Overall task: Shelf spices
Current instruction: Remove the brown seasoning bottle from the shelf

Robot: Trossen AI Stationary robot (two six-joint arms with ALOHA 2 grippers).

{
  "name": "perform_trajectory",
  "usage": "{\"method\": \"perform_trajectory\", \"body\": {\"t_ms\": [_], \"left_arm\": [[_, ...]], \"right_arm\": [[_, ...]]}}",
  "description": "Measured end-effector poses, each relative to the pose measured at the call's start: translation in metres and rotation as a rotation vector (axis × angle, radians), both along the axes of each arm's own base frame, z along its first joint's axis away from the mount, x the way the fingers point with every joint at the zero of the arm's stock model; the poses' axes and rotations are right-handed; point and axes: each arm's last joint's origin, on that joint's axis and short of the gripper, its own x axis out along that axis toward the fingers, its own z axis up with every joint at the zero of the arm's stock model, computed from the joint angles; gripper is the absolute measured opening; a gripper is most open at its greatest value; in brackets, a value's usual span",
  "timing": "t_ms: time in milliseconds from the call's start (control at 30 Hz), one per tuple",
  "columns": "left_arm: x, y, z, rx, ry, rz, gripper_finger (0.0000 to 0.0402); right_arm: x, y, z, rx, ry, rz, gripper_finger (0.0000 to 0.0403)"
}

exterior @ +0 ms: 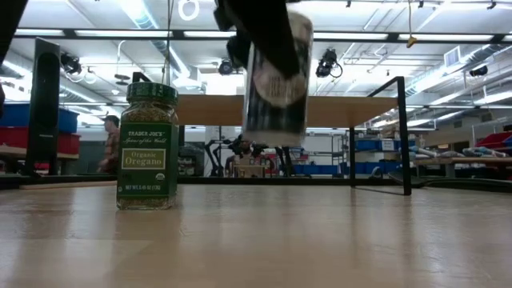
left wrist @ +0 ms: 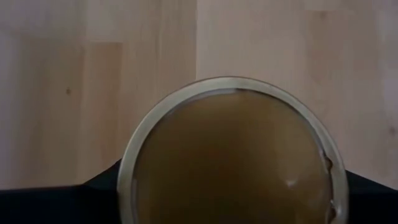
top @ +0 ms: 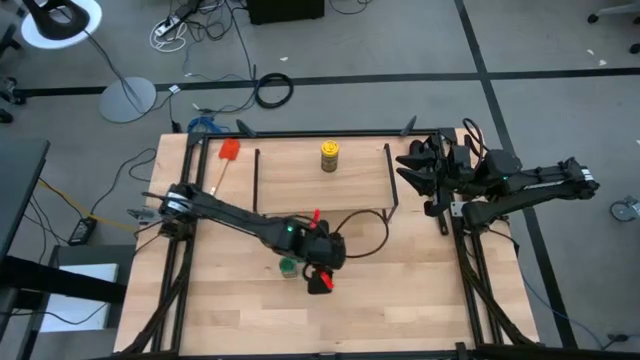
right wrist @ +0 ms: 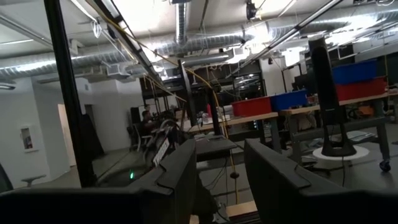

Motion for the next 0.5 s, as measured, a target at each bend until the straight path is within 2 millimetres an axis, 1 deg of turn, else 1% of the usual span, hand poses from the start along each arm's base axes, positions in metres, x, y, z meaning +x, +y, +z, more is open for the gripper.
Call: {"method": "perform_trajectory", "body": {"t_ms": [267, 500], "left_arm": [[0.011, -0.003, -0.022, 0.015, 0.008, 0.051, 0.0263], [0.012, -0.003, -0.027, 0.041, 0.017, 0.067, 0.0263]], "right_arm": [[0.0, 0.0, 0.0, 0.0, 0.0, 0.001, 0.0137], [0.0, 0.0, 0.0, 0.0, -0.001, 0.001, 0.0137]]}}
